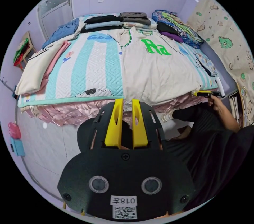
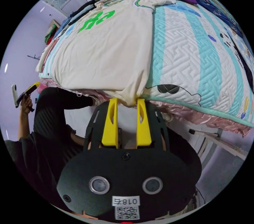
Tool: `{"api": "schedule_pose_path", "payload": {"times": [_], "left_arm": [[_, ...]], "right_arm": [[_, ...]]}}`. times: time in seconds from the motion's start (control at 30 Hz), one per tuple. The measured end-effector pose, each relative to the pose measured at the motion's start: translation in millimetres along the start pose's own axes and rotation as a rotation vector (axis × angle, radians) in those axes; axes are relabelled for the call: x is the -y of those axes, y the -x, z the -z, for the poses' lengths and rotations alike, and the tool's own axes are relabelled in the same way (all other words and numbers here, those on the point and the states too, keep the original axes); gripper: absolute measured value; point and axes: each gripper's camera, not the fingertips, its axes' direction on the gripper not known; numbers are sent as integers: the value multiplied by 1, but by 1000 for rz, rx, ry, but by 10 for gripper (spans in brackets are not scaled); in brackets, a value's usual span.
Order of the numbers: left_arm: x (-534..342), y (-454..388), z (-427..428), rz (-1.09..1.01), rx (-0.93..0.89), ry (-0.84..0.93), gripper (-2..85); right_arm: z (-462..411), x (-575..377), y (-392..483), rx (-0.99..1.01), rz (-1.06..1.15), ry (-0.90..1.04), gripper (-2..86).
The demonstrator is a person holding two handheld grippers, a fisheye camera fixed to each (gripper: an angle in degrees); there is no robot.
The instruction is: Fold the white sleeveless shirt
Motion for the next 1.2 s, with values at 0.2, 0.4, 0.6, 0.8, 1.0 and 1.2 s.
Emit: {"api": "schedule_pose_path", "payload": {"times": [0.2, 0.4, 0.6, 0.8, 1.0, 1.2], "left_arm": [[-14, 16, 9, 51, 66, -14, 49], [-16, 30, 12, 84, 119, -39, 43], [-2, 31, -5, 86, 120, -55, 43], [21, 35, -18, 87, 64, -112, 46], [73, 45, -34, 123, -53, -315, 53], [164, 68, -85, 195, -66, -375, 73]], "right_arm": [[31, 11, 6, 64, 96, 107, 13], [87, 15, -3, 135, 171, 128, 16], [66, 14, -28, -92, 33, 324, 61], [117, 24, -24, -40, 68, 53, 68], [188, 42, -39, 139, 20, -451, 63], [212, 107, -80, 239, -122, -581, 84]]}}
